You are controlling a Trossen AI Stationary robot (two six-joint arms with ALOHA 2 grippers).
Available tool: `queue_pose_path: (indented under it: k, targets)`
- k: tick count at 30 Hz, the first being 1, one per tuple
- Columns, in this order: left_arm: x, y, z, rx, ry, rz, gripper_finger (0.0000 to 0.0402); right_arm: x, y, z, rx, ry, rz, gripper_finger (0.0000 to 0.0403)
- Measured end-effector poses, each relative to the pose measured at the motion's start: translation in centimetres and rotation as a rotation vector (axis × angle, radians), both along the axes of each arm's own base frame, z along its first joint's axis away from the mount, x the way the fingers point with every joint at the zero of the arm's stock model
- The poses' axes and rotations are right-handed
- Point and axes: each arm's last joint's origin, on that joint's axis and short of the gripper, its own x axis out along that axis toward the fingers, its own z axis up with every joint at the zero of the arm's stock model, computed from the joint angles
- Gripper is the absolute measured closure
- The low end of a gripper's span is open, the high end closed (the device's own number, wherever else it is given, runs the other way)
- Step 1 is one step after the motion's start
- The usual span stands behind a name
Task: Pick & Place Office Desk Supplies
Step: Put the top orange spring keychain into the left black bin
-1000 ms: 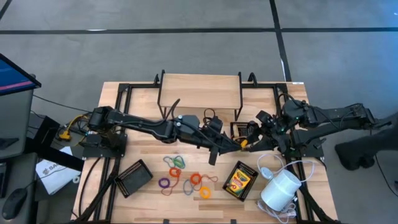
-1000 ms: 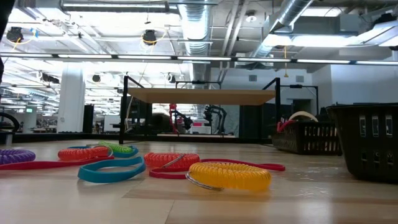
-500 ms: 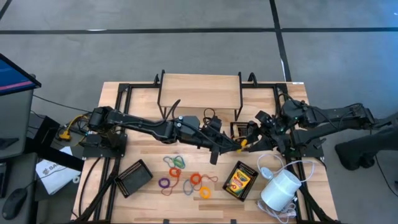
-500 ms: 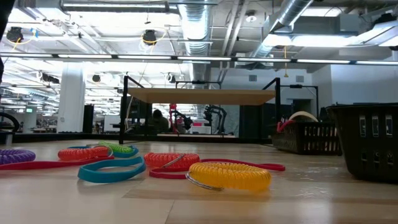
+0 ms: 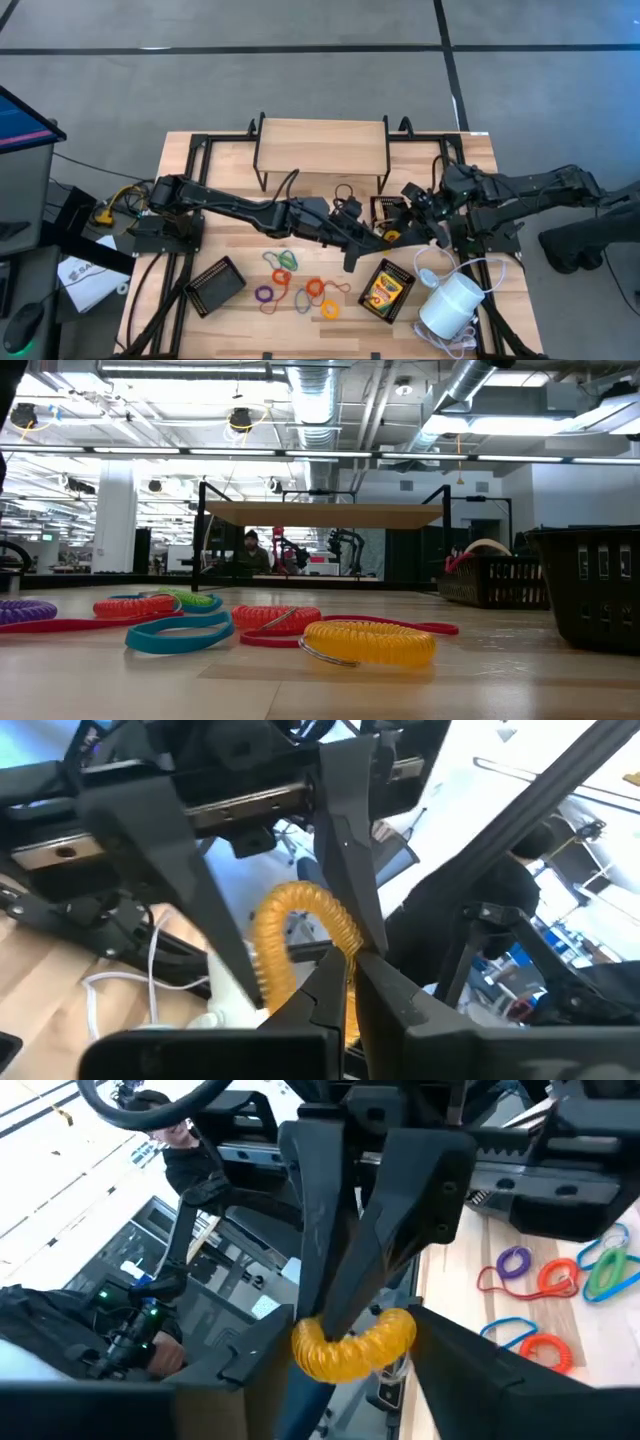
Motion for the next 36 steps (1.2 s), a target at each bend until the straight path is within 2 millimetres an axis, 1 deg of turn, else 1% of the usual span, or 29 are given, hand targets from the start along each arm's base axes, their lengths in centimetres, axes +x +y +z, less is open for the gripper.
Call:
queue_pose_path:
  k: [7, 11, 24, 29, 32, 34, 36]
  targets:
    - [0.0, 0.0, 0.1, -0.005, -0.014, 0.016, 0.0398, -0.3, 0.0, 0.3, -0.007, -0.022, 0.000, 0.0308]
    - [-0.1, -0.1, 0.2, -0.001, -0.013, 0.009, 0.0398, -0.5, -0.1, 0.5, -0.021, -0.047, 0.004, 0.0341]
    - [-0.1, -0.1, 0.2, 0.000, -0.012, 0.010, 0.0394, -0.5, 0.2, 0.5, -0.036, -0.057, 0.029, 0.0383]
    - [-0.1, -0.3, 0.3, 0.091, -0.040, 0.011, 0.0358, -0.6, 0.4, 0.5, -0.045, -0.064, 0.044, 0.0383]
    - [-0.4, -0.4, 0.9, 0.125, -0.065, 0.012, 0.0331, -0.6, 0.6, 0.6, -0.045, -0.073, 0.048, 0.0383]
    - [-0.9, -0.2, 1.6, 0.154, -0.081, 0.017, 0.0316, -0.6, 0.6, 0.6, -0.047, -0.075, 0.051, 0.0384]
    - [-1.7, 0.1, 3.3, 0.178, -0.147, 0.041, 0.0305, -0.5, 0.7, 0.2, -0.052, -0.044, 0.059, 0.0384]
